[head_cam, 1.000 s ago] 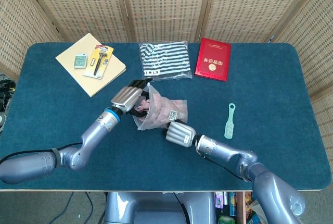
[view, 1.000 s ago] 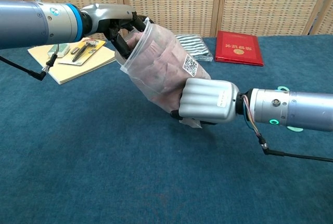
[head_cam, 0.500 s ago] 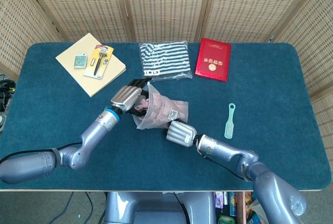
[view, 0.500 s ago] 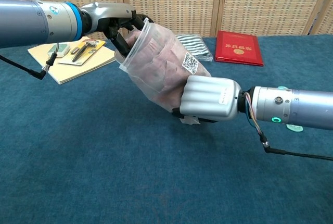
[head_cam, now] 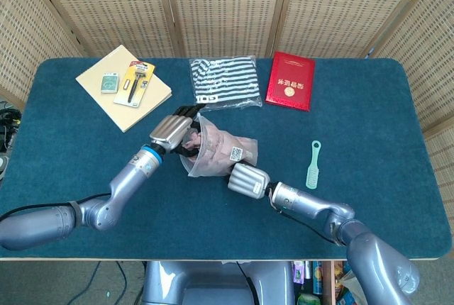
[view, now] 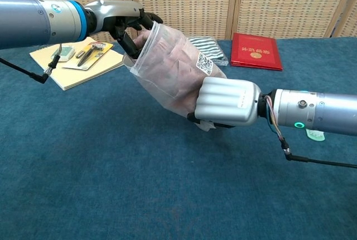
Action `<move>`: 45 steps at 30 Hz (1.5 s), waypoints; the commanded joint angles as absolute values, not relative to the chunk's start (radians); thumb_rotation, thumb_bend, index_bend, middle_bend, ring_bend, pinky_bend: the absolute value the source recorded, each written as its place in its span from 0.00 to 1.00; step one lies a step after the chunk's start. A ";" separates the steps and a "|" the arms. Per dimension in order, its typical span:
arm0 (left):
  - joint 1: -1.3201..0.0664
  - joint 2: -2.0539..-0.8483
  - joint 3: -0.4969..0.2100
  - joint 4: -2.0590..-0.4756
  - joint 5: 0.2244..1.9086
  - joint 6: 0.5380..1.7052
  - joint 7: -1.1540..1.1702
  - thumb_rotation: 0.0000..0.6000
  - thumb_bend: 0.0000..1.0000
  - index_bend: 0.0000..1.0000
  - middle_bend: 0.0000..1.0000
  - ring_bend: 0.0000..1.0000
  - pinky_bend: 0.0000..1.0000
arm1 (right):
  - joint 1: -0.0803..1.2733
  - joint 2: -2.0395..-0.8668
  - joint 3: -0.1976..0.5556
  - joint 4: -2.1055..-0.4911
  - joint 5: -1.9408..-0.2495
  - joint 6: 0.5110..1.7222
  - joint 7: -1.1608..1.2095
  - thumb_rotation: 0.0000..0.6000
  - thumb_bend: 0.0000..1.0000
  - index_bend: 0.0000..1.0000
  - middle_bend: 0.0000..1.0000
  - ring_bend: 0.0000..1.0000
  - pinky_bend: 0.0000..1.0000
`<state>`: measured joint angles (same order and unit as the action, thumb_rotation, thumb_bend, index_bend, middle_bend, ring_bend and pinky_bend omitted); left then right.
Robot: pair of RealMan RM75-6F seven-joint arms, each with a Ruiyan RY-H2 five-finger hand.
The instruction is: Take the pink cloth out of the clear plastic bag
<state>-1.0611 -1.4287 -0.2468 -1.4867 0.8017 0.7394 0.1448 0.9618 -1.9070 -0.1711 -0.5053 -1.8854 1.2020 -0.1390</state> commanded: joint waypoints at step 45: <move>-0.730 -1.067 -0.250 -1.411 1.081 0.836 -0.206 1.00 0.07 0.00 0.00 0.00 0.00 | 0.704 -1.477 -0.093 -0.894 -1.683 1.176 -0.457 1.00 0.00 0.00 0.00 0.00 0.00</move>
<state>-0.7563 -1.0915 -0.2475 -1.3858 1.0560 0.7977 -0.1850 0.7379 -1.5339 -0.1532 -0.7392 -1.7495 1.2099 -0.3694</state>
